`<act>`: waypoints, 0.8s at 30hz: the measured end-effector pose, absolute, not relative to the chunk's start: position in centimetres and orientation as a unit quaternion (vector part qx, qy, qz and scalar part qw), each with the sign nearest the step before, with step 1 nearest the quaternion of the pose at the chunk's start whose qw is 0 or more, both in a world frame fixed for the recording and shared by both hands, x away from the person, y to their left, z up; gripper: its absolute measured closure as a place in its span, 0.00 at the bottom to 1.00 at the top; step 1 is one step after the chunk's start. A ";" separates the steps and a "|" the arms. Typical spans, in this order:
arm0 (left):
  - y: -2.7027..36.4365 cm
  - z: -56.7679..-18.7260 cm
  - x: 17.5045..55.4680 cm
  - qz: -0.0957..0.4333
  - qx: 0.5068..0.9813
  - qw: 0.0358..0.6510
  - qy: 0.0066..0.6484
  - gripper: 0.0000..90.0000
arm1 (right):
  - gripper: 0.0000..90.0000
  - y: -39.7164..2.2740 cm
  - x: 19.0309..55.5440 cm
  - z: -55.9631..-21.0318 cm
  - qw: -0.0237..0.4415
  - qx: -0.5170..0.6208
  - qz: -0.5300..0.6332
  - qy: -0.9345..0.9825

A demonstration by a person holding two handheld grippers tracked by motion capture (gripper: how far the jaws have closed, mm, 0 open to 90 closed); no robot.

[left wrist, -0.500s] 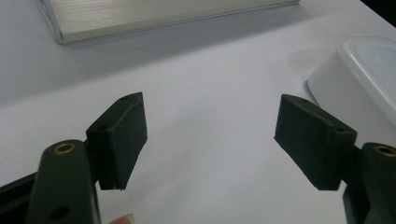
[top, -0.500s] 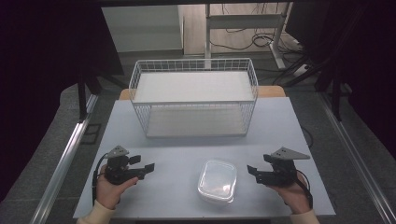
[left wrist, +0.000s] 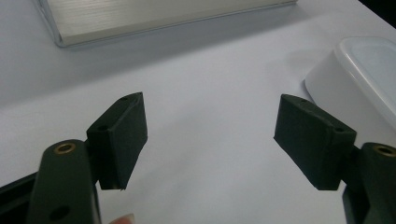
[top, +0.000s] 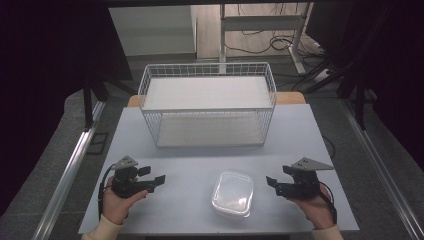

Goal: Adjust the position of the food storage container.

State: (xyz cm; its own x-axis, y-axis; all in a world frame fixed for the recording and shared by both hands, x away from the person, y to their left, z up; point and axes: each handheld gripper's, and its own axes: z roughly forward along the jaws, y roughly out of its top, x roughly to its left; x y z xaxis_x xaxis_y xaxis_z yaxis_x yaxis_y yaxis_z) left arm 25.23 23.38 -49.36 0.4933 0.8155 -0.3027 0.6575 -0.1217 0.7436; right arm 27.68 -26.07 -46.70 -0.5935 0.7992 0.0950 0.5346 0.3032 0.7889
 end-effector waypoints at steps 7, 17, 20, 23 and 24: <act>23.4 -49.3 25.2 0.089 0.743 0.441 0.496 0.28 | 0.29 -26.1 27.7 -46.7 0.159 0.421 0.411 0.793; 23.4 -49.2 25.1 0.089 0.743 0.441 0.495 0.28 | 0.31 -26.1 27.6 -46.4 0.156 0.421 0.411 0.793; 23.4 -49.1 25.0 0.089 0.743 0.443 0.493 0.28 | 0.33 -26.0 27.5 -46.1 0.150 0.418 0.409 0.797; 23.4 -49.0 25.0 0.088 0.744 0.444 0.491 0.28 | 0.35 -25.8 27.4 -46.0 0.146 0.414 0.406 0.801; 23.4 -48.9 25.0 0.089 0.744 0.445 0.490 0.28 | 0.37 -25.6 27.2 -45.9 0.140 0.411 0.403 0.806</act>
